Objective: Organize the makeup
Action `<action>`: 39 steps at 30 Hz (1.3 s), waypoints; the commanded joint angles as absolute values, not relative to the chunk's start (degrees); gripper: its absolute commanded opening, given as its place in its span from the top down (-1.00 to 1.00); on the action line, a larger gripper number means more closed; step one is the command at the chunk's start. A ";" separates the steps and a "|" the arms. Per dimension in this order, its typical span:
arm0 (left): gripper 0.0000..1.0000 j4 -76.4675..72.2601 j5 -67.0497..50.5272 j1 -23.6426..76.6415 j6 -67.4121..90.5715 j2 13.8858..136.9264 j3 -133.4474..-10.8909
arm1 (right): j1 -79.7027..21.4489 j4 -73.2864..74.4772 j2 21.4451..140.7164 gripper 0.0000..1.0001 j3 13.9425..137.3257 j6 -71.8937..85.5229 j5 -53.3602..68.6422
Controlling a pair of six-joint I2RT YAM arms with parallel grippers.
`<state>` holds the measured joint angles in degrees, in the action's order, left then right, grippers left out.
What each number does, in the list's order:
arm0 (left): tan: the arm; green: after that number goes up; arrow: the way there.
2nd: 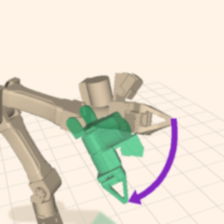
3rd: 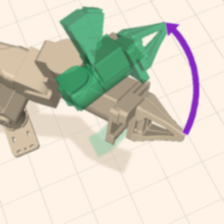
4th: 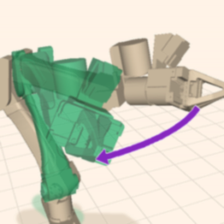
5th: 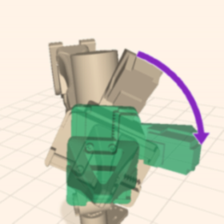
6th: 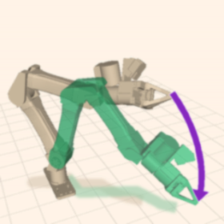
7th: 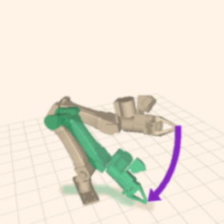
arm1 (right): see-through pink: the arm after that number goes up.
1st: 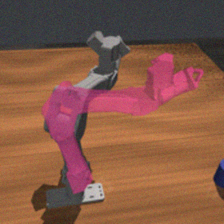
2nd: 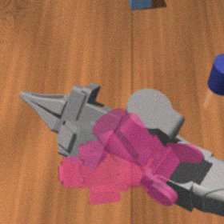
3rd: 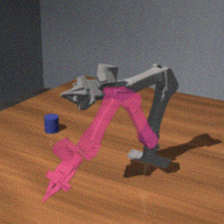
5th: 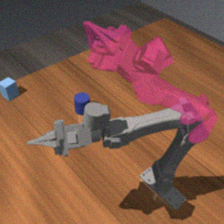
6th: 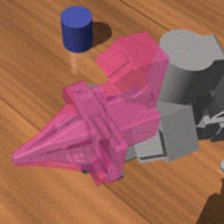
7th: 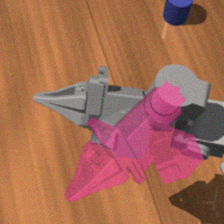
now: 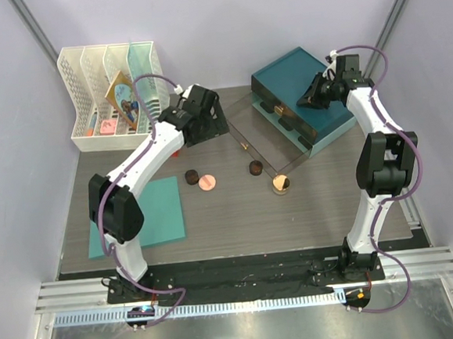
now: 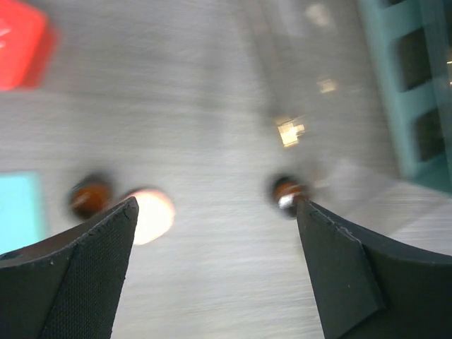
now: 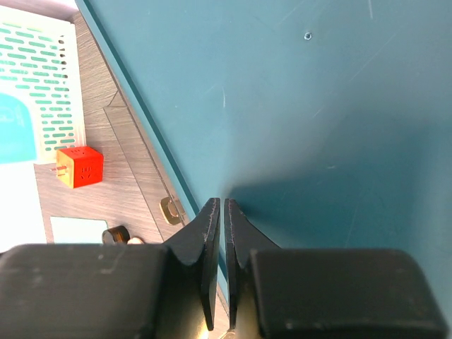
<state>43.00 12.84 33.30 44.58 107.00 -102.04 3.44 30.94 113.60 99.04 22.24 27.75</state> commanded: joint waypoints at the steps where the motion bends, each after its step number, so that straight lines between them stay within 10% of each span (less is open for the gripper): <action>1: -0.91 54.84 20.82 32.70 40.87 102.49 -96.79 | 2.55 47.81 120.50 0.73 93.08 19.16 20.30; 10: -0.91 52.03 17.67 28.13 42.98 96.15 -82.18 | 1.76 47.37 120.85 0.72 92.37 19.16 20.30; 39: -0.47 49.48 13.01 26.72 37.53 116.89 -91.31 | 1.58 47.64 120.85 0.73 92.28 18.46 19.78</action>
<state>49.50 13.39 27.24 39.38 114.76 -88.25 1.87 30.15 113.60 97.71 22.72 29.93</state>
